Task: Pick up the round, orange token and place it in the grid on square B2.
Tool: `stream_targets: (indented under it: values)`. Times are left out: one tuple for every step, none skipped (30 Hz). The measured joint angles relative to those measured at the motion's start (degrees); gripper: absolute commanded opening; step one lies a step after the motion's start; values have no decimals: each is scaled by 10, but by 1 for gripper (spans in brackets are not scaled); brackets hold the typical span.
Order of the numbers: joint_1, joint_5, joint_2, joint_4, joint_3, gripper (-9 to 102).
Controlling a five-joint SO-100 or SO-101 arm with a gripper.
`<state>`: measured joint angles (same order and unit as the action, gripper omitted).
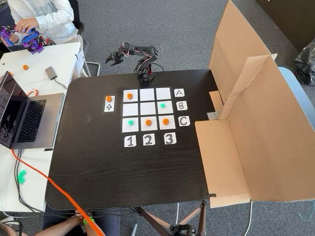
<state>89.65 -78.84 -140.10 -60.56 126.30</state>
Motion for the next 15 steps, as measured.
stream_targets:
  values:
    - [0,0,-7,8,1,0]
    - [6,-6,-51,59,11,0]
    - [16,-23,-120,125,29,0]
    - [16,-37,-186,177,56,0]
    - [14,-40,-209,205,74,0]
    - [11,-44,-220,208,98,0]
    - [16,-46,-216,217,101,0]
    - [20,-47,-230,222,104,0]
    - [20,-47,-239,228,103,0]
    - [17,-48,-239,231,105,0]
    - [15,-48,-232,232,107,0]
    - [15,-48,-233,232,110,0]
    - [18,-48,-239,233,109,0]
    - [18,-48,-244,234,109,0]
    - [18,-48,-241,234,109,0]
